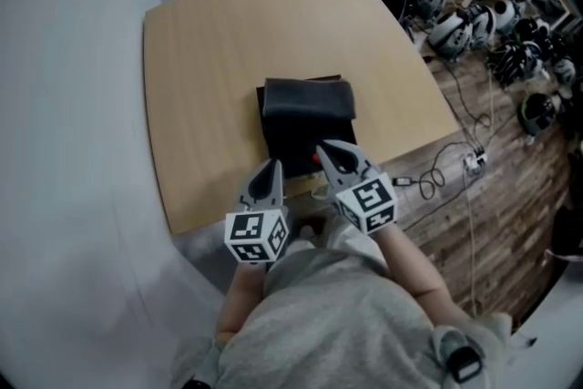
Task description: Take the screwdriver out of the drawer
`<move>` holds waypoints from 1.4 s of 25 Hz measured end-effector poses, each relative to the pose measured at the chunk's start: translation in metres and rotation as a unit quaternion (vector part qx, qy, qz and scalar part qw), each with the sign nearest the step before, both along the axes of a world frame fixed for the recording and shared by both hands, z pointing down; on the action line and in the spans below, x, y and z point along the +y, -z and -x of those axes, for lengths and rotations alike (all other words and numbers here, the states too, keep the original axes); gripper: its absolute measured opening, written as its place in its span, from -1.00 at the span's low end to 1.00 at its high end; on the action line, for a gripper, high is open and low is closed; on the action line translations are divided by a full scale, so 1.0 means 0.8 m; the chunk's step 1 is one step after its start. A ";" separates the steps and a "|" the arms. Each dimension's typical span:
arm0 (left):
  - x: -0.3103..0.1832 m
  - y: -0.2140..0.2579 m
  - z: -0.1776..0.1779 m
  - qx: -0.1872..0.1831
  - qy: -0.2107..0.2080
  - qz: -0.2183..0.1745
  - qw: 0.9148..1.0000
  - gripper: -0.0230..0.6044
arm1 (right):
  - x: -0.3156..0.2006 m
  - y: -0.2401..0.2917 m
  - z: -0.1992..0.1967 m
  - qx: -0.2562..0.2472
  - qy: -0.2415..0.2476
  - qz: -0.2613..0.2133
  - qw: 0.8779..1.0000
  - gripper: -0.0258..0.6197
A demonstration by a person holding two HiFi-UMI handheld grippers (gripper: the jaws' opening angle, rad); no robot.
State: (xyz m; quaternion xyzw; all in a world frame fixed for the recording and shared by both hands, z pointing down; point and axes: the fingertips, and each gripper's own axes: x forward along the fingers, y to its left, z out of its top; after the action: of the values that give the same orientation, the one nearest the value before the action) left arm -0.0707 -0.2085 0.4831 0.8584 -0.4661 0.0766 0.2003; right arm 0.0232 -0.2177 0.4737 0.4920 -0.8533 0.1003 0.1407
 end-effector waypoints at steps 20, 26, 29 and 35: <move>-0.050 -0.049 0.019 -0.008 0.065 0.036 0.997 -0.92 | -0.048 -0.175 0.000 0.127 0.124 0.215 0.961 -0.74; -0.060 -0.051 0.022 -0.010 0.075 0.035 0.997 -0.92 | -0.026 -0.215 0.014 0.188 0.213 0.296 0.912 -0.42; -0.064 -0.050 0.023 -0.011 0.078 0.033 0.996 -0.92 | -0.020 -0.229 0.023 0.209 0.239 0.316 0.894 -0.42; -0.070 -0.049 0.022 -0.009 0.087 0.033 0.996 -0.92 | -0.013 -0.262 0.005 0.259 0.236 0.373 0.859 -0.43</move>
State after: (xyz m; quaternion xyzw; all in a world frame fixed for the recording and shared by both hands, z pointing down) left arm -0.0883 -0.2644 0.5224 0.8069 -0.5379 0.0821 0.2297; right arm 0.0194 -0.2279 0.6832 0.1949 -0.7751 0.2440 0.5492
